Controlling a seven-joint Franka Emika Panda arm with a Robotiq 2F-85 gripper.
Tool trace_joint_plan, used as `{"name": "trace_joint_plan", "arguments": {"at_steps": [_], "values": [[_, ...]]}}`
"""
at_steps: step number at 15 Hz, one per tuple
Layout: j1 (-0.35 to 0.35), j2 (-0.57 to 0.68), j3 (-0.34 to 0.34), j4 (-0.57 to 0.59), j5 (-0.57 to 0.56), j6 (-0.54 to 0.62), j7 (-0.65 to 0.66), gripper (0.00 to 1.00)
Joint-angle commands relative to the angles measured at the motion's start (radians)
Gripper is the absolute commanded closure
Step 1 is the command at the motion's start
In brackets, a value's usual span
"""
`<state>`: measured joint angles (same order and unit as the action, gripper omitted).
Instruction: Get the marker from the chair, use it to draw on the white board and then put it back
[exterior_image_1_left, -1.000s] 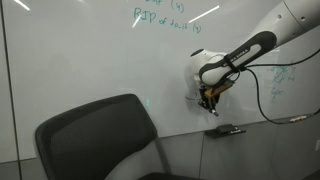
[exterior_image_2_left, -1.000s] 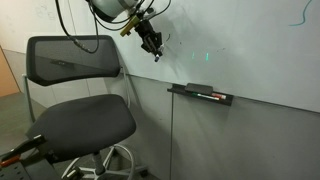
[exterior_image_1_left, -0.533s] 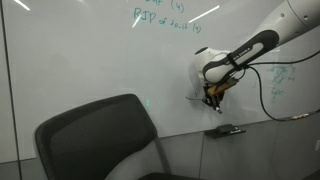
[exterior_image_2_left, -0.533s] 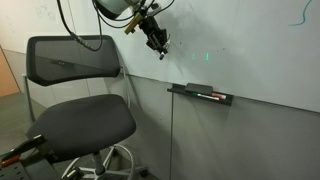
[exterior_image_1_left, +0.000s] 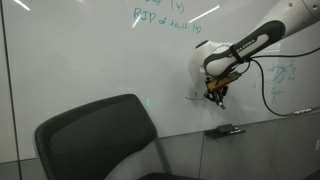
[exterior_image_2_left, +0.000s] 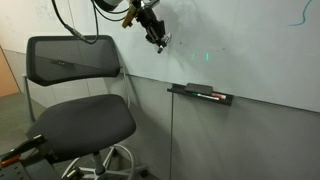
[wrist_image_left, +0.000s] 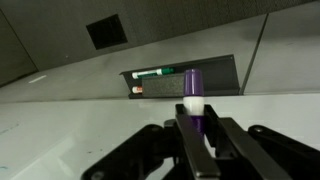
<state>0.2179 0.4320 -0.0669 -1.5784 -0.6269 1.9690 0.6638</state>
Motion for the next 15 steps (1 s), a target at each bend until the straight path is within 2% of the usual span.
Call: {"name": "trace_joint_plan", "arguments": {"at_steps": [1, 3, 6, 9, 12, 15], "values": [[0.015, -0.013, 0.023, 0.009, 0.059, -0.137, 0.016, 0.91], [0.02, -0.017, 0.048, 0.003, 0.103, -0.188, -0.011, 0.91], [0.011, -0.003, 0.098, 0.0, 0.225, -0.205, -0.083, 0.91], [0.001, 0.048, 0.117, 0.018, 0.348, -0.229, -0.135, 0.91], [-0.015, 0.093, 0.123, 0.003, 0.465, -0.207, -0.202, 0.91], [-0.004, 0.112, 0.126, -0.049, 0.512, -0.139, -0.244, 0.91]]}}
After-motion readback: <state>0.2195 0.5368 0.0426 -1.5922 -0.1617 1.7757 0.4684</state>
